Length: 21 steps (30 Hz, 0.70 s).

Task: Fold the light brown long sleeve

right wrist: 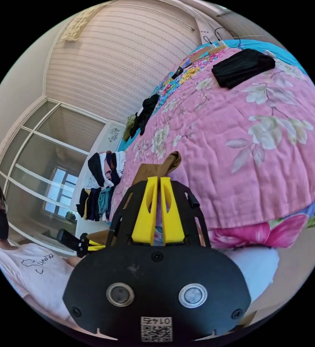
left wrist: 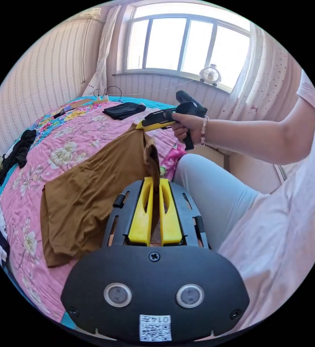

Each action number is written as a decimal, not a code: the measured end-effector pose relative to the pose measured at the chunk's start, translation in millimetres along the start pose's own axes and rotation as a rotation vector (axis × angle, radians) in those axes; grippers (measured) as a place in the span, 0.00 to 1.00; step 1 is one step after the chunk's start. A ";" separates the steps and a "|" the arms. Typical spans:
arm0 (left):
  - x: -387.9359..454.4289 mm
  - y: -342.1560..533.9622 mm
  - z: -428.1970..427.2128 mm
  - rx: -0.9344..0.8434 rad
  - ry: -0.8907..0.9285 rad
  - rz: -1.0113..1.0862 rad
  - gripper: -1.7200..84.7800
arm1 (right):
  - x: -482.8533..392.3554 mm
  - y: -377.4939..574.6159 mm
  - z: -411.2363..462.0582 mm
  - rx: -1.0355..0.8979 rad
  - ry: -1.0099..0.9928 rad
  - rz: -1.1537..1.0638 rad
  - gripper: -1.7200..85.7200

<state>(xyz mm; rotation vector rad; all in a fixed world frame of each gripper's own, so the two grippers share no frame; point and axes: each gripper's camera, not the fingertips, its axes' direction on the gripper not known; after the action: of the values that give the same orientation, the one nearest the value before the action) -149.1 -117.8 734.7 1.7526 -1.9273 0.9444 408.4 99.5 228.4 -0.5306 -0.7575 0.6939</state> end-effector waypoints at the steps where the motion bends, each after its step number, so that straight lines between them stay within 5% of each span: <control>1: 4.7 10.7 -7.3 0.001 0.034 -0.017 0.01 | -7.2 17.1 -17.8 -0.014 0.031 0.009 0.03; 9: -19.8 67.7 -37.2 0.050 0.178 -0.244 0.02 | -56.0 67.5 -34.9 -0.056 0.149 -0.014 0.03; 16: -108.9 142.8 -66.8 0.229 0.150 -0.705 0.02 | -138.4 -17.8 112.7 -0.216 0.135 -0.193 0.03; 21: -163.5 184.8 -76.7 0.181 -0.086 -0.866 0.01 | -172.2 -54.5 245.7 -0.347 0.266 -0.266 0.04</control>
<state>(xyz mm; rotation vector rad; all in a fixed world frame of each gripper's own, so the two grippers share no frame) -315.6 54.2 637.4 2.4225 -0.9258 0.7151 149.8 -16.4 341.0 -0.8031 -0.6841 0.2362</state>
